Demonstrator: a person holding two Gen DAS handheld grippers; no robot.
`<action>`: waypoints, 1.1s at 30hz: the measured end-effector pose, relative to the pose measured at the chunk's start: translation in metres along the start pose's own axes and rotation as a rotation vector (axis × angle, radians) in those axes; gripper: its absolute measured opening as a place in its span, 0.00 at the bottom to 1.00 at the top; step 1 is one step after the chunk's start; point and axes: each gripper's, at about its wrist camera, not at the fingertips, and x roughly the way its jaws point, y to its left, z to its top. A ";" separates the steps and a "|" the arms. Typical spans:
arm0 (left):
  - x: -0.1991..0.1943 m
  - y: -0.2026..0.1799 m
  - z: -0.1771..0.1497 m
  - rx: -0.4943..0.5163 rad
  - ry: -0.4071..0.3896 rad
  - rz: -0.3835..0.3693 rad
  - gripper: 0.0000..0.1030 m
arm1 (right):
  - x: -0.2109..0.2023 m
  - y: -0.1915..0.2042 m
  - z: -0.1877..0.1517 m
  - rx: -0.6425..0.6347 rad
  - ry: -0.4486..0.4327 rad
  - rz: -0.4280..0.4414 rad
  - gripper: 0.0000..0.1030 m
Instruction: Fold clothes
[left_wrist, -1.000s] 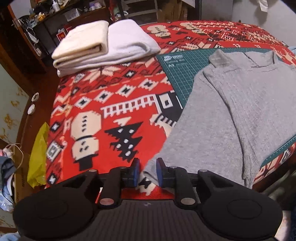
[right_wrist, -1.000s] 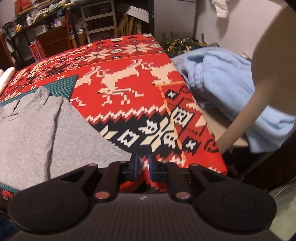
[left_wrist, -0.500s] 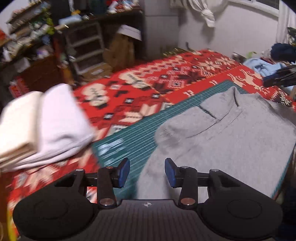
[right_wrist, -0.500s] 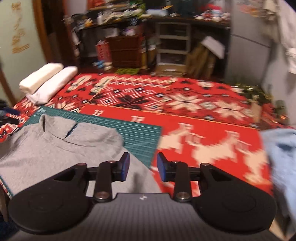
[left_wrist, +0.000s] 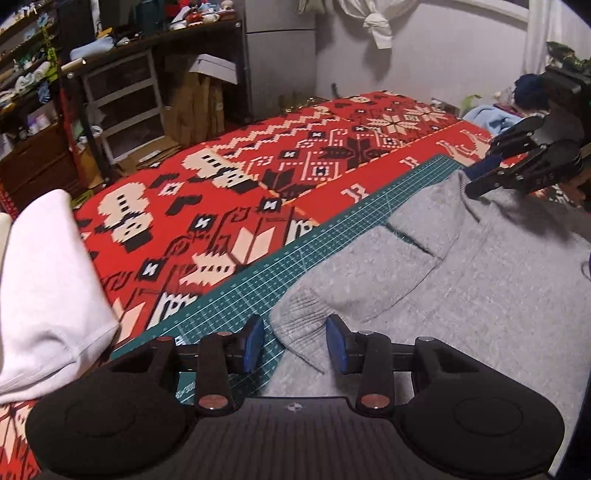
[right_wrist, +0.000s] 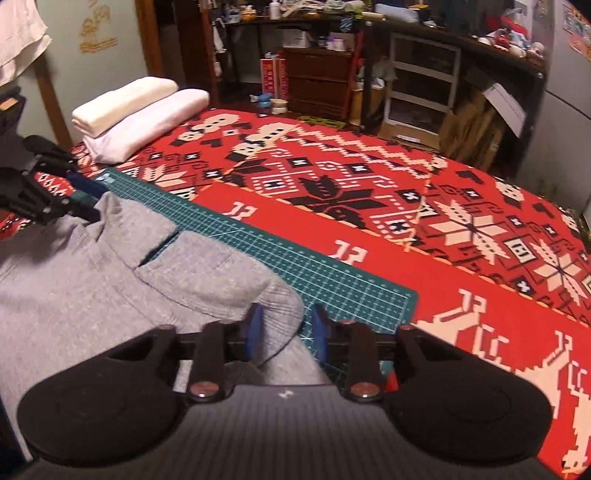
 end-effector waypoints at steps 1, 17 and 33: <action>0.000 0.001 0.001 -0.009 0.000 -0.016 0.26 | -0.001 0.002 0.000 -0.004 -0.003 -0.002 0.11; -0.061 -0.038 -0.010 0.109 -0.140 0.000 0.08 | -0.073 0.037 -0.007 0.008 -0.120 -0.013 0.08; -0.048 -0.052 -0.017 0.360 -0.092 0.134 0.40 | -0.069 0.046 -0.016 -0.187 -0.078 -0.100 0.33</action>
